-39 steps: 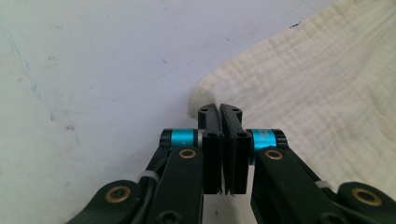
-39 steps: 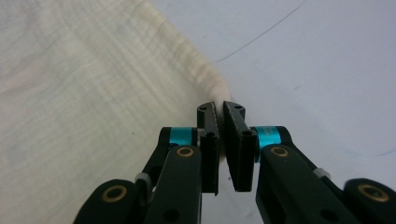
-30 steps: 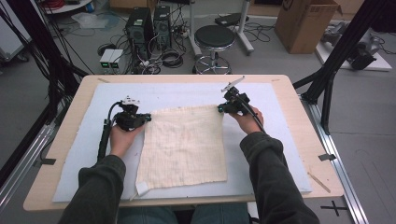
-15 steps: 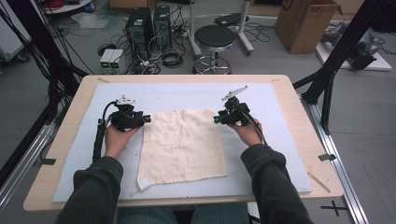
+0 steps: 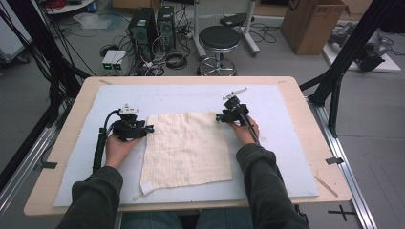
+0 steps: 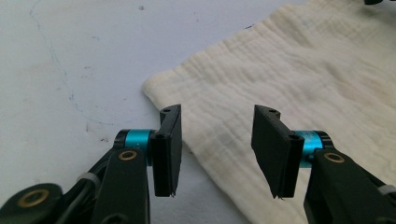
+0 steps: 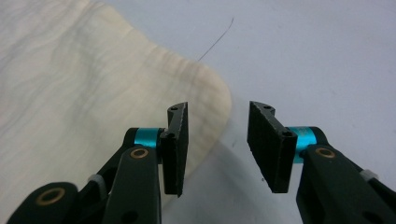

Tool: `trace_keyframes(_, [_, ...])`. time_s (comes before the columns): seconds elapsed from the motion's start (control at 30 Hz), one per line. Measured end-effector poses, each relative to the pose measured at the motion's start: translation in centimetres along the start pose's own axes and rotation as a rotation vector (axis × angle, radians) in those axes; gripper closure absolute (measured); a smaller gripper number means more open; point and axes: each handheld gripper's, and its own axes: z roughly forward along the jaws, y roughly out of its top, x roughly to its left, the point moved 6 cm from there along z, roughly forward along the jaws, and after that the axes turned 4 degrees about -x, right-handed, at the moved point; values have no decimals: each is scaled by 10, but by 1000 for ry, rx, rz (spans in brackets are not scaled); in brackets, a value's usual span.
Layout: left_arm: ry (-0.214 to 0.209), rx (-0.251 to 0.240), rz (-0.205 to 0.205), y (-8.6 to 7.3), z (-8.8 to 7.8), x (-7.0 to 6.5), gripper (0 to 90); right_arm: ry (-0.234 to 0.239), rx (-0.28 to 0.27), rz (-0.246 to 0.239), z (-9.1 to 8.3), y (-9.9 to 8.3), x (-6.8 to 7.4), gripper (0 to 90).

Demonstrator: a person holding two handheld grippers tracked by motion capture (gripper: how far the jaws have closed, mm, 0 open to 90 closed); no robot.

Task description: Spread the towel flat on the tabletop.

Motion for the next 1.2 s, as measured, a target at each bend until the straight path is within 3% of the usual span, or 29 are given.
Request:
trace_keyframes(0.1, [1,4,-2,-1,3,2,535,-10,3,-18,10,1,0,749])
trace_keyframes(0.17, [5,1,-5,-2,5,3,537,24,-6,9,11,1,1,864])
trace_keyframes(0.23, [6,-9,-19,-2,7,4,541,9,10,16,9,0,-4,872])
trace_keyframes(0.37, [7,-14,-26,-2,9,6,543,-67,21,37,-6,-2,-21,874])
trace_keyframes(0.4, [4,-16,-29,-2,9,5,543,-71,12,62,-9,-3,-26,863])
trace_keyframes(0.47, [-3,-21,-30,-1,9,4,542,-57,-19,88,-10,-3,-30,681])
trace_keyframes(0.5, [-7,-19,-27,-1,8,3,540,-58,-28,100,-11,-2,-30,631])
trace_keyframes(0.57, [-20,-18,-19,-1,6,0,530,-19,-24,105,-12,-3,-26,616])
trace_keyframes(0.77, [-51,-48,27,5,-8,-10,506,70,-24,19,-29,-3,0,591])
trace_keyframes(0.93, [-67,-73,37,4,-21,-17,477,135,-36,-28,-47,-13,21,550])
trace_keyframes(1.0, [-71,-77,43,2,-25,-19,472,156,-44,-37,-53,-18,27,534])
trace_keyframes(1.1, [-79,-71,49,0,-32,-23,457,200,-13,-33,-61,-23,36,502])
trace_keyframes(1.2, [-88,-99,53,0,-39,-27,449,193,-43,-67,-68,-24,43,498])
